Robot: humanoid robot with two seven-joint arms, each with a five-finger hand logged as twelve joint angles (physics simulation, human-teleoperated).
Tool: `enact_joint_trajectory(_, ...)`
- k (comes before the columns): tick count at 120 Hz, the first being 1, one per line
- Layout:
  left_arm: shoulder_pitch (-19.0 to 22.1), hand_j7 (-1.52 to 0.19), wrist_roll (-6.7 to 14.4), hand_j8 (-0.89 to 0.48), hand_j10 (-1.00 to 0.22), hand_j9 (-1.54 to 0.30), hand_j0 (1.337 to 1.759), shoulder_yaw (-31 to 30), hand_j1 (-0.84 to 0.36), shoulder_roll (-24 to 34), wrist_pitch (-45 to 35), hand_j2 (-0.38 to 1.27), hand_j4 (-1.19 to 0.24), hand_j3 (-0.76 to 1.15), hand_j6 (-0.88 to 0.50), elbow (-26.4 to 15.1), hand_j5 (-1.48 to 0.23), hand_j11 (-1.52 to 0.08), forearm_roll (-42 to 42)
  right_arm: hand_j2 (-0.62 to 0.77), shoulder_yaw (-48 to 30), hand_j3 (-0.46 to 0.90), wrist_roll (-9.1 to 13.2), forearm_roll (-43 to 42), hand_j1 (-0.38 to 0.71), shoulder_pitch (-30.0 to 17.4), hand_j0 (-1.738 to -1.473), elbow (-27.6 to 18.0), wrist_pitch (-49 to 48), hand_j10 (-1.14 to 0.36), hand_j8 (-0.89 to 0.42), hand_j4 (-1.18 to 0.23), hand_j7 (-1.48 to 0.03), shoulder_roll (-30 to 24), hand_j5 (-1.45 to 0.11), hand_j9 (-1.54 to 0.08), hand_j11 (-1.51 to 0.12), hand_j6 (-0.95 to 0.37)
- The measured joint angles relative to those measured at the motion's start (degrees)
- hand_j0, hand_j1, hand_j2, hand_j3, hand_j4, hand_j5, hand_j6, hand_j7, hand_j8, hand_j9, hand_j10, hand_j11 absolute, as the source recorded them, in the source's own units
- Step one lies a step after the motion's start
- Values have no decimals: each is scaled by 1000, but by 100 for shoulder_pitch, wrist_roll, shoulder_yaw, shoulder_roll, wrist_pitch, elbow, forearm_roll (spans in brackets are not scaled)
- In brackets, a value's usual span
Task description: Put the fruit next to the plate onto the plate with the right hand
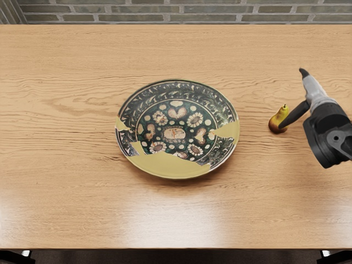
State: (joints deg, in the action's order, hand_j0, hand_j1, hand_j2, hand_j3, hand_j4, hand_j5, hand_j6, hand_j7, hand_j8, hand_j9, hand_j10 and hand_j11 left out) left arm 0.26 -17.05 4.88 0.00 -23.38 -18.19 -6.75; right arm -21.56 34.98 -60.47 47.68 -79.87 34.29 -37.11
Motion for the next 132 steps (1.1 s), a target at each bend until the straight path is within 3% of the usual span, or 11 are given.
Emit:
enact_joint_trajectory(37,0,0,0,0,0,0,1658,0,349,0,0,0,0,0,0,0,0,0,0,-2,131,0,2,-64,-323,-143,-1658,569,69,-24,-24,-24,-29,593,-29,-29,-29,-25)
enact_joint_trajectory(87,0,0,0,0,0,0,1658,-3,349,0,0,0,0,0,0,0,0,0,0,-35,150,0,2,-59,-123,-219,-1658,605,73,-191,-192,-191,-246,640,-247,-247,-247,-192)
enact_joint_trajectory(132,0,0,0,0,0,0,1658,-2,349,0,0,0,0,0,0,0,0,0,-1,-16,153,0,2,-56,-42,-161,-1658,576,72,-271,-272,-271,-351,563,-353,-353,-353,-273)
